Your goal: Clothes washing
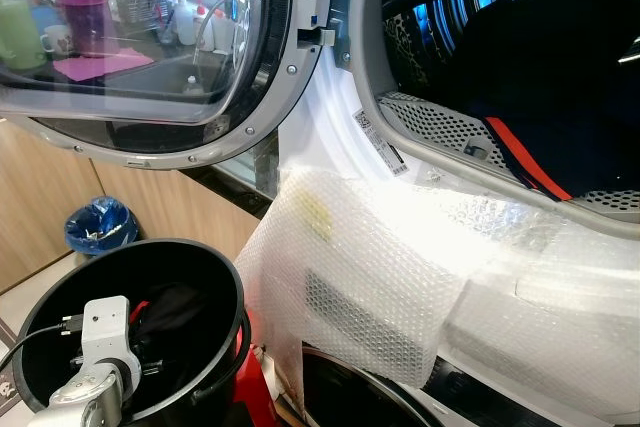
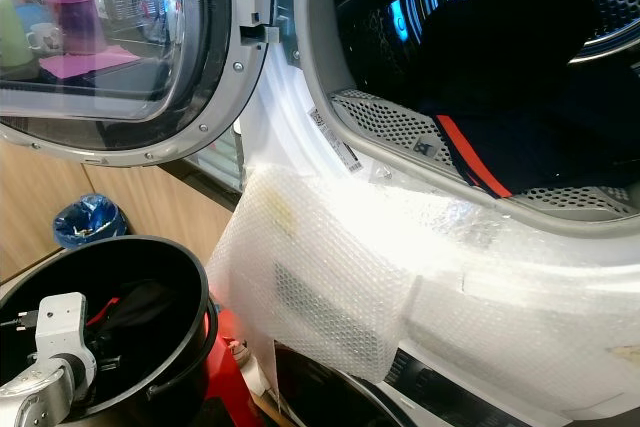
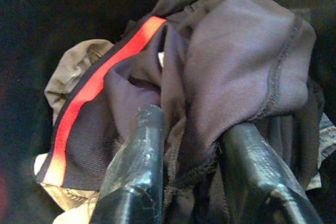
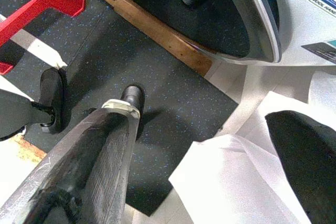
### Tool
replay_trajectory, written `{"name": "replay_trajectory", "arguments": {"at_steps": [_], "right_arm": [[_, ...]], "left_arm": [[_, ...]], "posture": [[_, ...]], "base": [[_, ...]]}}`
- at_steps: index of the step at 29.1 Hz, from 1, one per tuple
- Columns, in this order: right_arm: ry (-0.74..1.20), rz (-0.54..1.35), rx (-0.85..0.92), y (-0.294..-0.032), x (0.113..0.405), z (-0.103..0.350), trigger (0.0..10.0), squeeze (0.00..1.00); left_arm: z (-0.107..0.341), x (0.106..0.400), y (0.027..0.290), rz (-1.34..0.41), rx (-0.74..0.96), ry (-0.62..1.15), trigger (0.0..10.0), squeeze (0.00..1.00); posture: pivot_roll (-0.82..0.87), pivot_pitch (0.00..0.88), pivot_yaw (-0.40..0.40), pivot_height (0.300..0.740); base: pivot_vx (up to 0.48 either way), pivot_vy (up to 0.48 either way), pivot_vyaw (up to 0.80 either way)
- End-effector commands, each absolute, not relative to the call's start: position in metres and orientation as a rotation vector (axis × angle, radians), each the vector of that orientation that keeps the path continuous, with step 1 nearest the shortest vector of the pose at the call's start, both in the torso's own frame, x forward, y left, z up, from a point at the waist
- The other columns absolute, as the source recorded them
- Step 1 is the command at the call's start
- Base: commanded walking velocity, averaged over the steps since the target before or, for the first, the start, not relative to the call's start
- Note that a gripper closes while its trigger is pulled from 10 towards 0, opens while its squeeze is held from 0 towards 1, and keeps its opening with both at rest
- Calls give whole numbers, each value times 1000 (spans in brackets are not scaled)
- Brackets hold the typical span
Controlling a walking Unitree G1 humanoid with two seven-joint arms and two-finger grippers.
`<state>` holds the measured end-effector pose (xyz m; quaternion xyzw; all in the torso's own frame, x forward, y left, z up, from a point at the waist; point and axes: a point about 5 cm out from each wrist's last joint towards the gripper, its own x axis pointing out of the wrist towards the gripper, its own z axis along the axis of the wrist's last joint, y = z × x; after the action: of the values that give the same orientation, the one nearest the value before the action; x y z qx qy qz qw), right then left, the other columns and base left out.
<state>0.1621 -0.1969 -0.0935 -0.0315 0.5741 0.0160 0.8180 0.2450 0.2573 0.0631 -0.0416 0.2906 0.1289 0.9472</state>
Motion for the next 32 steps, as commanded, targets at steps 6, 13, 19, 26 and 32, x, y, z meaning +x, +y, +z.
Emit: {"name": "replay_trajectory", "arguments": {"at_steps": [6, 13, 19, 26, 32], "right_arm": [[1220, 19, -76, -203, 163, -92, 10000, 0], [1216, 20, -72, -202, 164, -92, 10000, 0], [1219, 15, -67, -202, 162, -93, 10000, 0], [1228, 18, -64, -200, 159, -94, 10000, 0], [1227, 13, -63, -201, 159, -94, 10000, 0]], "left_arm": [[61, 251, 252, 207, -60, 615, 10000, 1000], [56, 258, 248, 151, -17, 666, 10000, 1000], [51, 258, 249, 159, -6, 700, 10000, 1000], [39, 257, 252, 186, 7, 751, 10000, 0], [26, 255, 254, 229, 13, 775, 10000, 0]], "posture": [[149, 0, -101, 740], [127, 0, -95, 740], [121, 0, -85, 740], [111, 0, -81, 740], [97, 0, -75, 740]], "base": [[0, 0, 0], [0, 0, 0], [0, 0, 0], [0, 0, 0], [0, 0, 0]]}}
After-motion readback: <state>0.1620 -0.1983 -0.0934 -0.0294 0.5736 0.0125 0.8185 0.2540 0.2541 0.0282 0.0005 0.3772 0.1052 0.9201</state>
